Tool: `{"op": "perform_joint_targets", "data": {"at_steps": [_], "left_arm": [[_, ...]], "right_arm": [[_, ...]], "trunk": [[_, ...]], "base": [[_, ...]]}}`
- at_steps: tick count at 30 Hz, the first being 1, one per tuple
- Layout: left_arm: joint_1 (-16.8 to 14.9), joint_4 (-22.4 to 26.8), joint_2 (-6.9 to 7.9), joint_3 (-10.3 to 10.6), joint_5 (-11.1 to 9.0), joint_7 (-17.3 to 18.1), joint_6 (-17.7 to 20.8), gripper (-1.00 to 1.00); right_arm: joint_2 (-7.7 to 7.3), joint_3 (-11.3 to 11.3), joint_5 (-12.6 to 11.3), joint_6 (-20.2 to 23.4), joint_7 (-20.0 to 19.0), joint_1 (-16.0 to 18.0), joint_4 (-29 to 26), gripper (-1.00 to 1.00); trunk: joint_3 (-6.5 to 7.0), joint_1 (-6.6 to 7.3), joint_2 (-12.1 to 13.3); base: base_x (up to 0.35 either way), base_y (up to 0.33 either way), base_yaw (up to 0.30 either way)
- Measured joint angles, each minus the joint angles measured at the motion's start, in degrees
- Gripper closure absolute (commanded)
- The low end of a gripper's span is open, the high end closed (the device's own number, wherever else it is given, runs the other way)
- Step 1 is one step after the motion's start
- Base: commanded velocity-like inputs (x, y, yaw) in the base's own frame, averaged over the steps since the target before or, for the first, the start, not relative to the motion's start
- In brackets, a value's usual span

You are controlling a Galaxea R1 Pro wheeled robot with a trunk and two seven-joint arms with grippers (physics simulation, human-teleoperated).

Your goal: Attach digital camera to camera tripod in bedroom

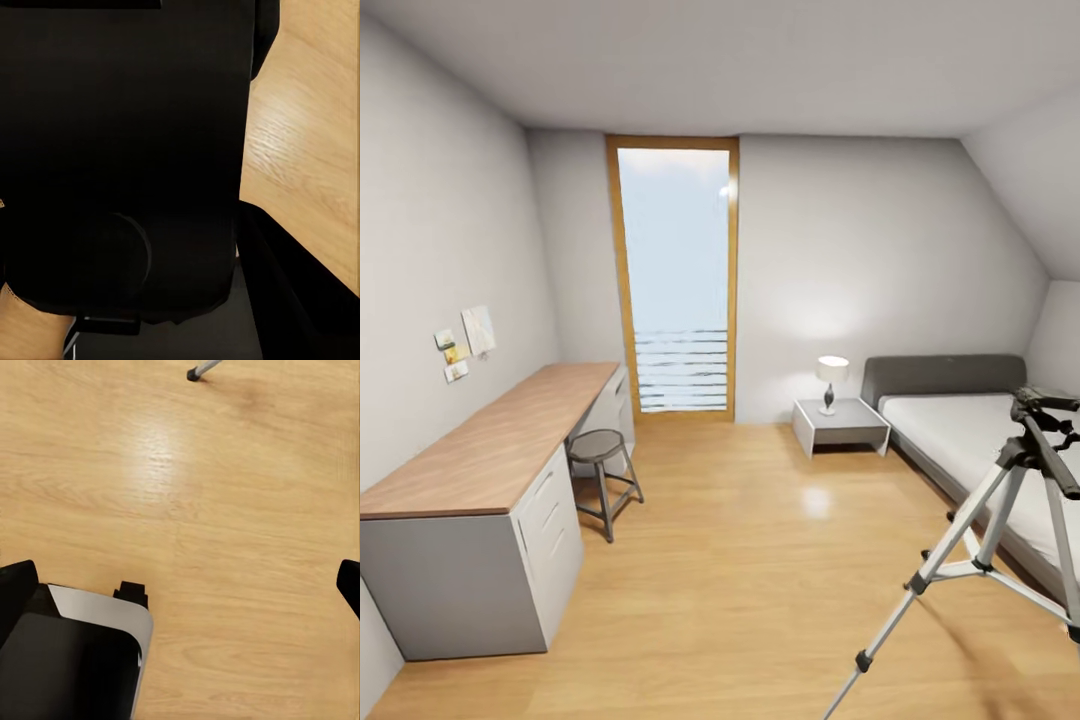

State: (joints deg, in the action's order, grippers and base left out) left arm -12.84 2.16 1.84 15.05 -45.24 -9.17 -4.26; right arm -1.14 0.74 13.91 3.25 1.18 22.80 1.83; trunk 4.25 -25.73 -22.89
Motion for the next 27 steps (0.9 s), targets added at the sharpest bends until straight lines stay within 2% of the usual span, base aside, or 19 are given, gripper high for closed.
{"op": "perform_joint_targets", "data": {"at_steps": [11, 17, 27], "left_arm": [[0.0, -0.1, 0.00, 0.0, -0.1, 0.0, 0.1, 1.00], [0.0, 0.0, 0.00, 0.0, 0.0, 0.0, 2.7, 1.00], [0.0, 0.0, 0.08, 0.0, 0.1, 0.0, 2.7, 1.00]], "right_arm": [[-0.01, 0.0, 0.0, -0.2, 0.0, -0.3, 0.0, -1.00], [0.00, 0.0, 0.0, -0.6, 0.1, -0.7, 0.0, -1.00], [0.02, 0.0, 0.0, -0.3, 0.0, -0.7, 0.1, -1.00]], "trunk": [[0.00, 0.00, 0.0], [0.00, 0.00, 0.0], [0.00, 0.00, 0.0]], "base": [[0.323, 0.068, 0.000], [0.324, 0.008, 0.000], [0.324, 0.000, 0.000]]}}
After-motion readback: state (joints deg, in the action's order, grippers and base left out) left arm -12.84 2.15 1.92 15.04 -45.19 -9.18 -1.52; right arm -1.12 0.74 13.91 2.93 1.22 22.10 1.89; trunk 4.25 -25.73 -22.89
